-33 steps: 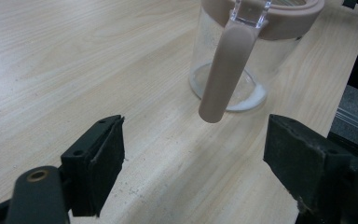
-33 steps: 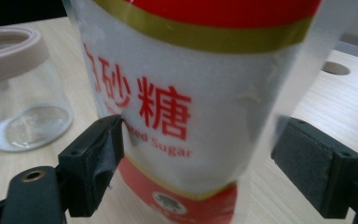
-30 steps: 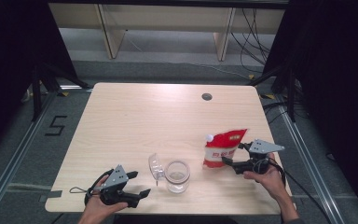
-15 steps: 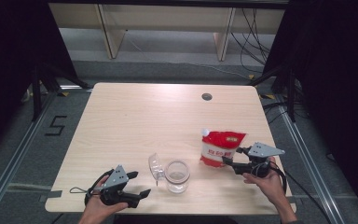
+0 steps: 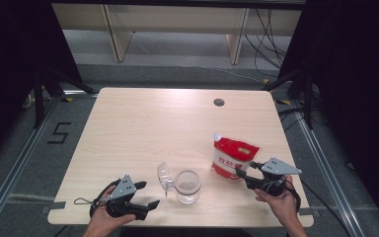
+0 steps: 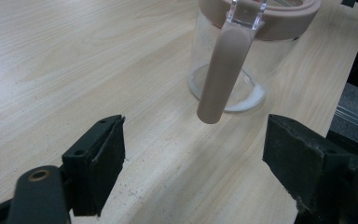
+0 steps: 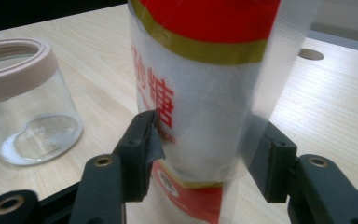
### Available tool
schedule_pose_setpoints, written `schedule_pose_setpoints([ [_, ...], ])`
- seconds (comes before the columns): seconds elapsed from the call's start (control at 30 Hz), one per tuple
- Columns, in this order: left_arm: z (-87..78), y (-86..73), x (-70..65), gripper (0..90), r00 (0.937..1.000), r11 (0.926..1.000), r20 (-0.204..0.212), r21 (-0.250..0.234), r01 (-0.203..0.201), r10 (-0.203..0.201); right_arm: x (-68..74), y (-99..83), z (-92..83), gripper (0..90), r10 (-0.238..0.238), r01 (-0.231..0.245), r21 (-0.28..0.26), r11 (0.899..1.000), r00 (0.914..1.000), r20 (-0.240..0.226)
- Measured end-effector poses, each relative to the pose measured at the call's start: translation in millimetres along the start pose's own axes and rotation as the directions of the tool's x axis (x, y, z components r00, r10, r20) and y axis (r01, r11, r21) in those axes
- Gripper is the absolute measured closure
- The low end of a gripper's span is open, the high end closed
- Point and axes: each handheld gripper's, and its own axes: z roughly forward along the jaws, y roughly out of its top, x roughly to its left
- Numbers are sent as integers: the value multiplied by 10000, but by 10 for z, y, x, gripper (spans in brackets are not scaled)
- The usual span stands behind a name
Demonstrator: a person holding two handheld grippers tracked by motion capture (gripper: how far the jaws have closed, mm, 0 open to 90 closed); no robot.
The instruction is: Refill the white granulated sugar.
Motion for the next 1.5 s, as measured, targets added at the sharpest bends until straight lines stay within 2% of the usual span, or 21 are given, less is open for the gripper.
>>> schedule_pose_setpoints([
  [0.13, 2, 2, 0, 205, 10000, 10000, 18, -2, 13, -13, 74, -2, -20, 513, 473, -477, 144, 9988, 9986, 215],
  [0.17, 0, 5, 0, 205, 10000, 10000, 17, 35, -5, 5, 62, -3, -10, 519, 348, -348, 22, 9994, 9993, 122],
  [0.27, -1, 7, 1, 205, 10000, 10000, 10, 56, -15, 15, 85, -9, -16, 530, 575, -574, -79, 9983, 9982, 195],
  [0.33, -5, 10, -4, 205, 10000, 9999, -76, 103, -14, 15, 127, -11, -25, 537, 923, -923, -36, 9957, 9955, 210],
  [0.47, -3, 10, -3, 206, 10000, 10000, -65, 92, 0, 1, 168, -18, -9, 552, 978, -963, -380, 9946, 9945, 373],
  [0.5, -2, 10, -3, 206, 10000, 10000, -65, 79, 19, -18, 167, -14, -24, 556, 703, -690, -271, 9973, 9963, 497],
  [0.57, 1, 10, -5, 206, 10000, 10000, -66, 49, 60, -59, 204, -13, -26, 562, 816, -806, -213, 9965, 9953, 527],
  [0.63, -3, 12, -5, 206, 10000, 10000, -70, 87, 20, -19, 228, -22, -11, 567, 979, -956, -458, 9944, 9939, 508],
  [0.67, -2, 12, -5, 206, 10000, 10000, -70, 94, 8, -7, 238, -23, -13, 572, 930, -914, -422, 9949, 9950, 363],
  [0.73, -3, 12, -4, 206, 10000, 10000, -66, 85, 10, -10, 277, -22, -34, 571, 1018, -1007, -215, 9947, 9930, 596],
  [0.77, 1, 10, 0, 206, 10000, 10000, -9, 52, 31, -31, 274, -18, -33, 569, 845, -832, -216, 9963, 9944, 630],
  [0.9, 4, 9, 1, 206, 10000, 10000, 10, 13, 37, -37, 275, -18, -21, 537, 759, -738, -372, 9966, 9955, 571],
  [0.93, 0, 10, -1, 206, 10000, 10000, -18, 43, 36, -36, 275, -16, -25, 504, 594, -561, -429, 9975, 9952, 784],
  [0.97, 1, 10, -1, 206, 10000, 10000, -12, 51, 39, -39, 292, -12, -30, 484, 784, -763, -324, 9966, 9943, 720],
  [1.17, 0, 10, -1, 205, 10000, 10000, -9, 51, 27, -27, 248, -38, 23, 419, 353, -299, -769, 9966, 9969, 700],
  [1.2, 0, 11, 0, 205, 10000, 10000, -8, 48, 29, -29, 261, -45, 28, 407, 718, -679, -749, 9949, 9961, 517],
  [1.23, 1, 11, 0, 205, 10000, 10000, -7, 50, 45, -45, 227, -48, 43, 397, 557, -525, -855, 9950, 9978, 349],
  [1.27, 3, 11, -7, 205, 9999, 10000, -56, 35, 92, -92, 221, -51, 46, 382, 391, -345, -853, 9958, 9979, 525],
  [1.33, 7, 10, -10, 205, 9999, 9999, -42, 36, 125, -125, 252, -60, 72, 337, 680, -644, -778, 9949, 9967, 443],
  [1.4, 5, 9, -2, 205, 10000, 9999, -19, 91, 70, -69, 242, -60, 92, 299, 455, -409, -812, 9959, 9975, 549],
  [1.5, 5, 9, 5, 205, 10000, 10000, -23, 75, 42, -42, 248, -68, 143, 228, 780, -739, -946, 9928, 9961, 406],
])
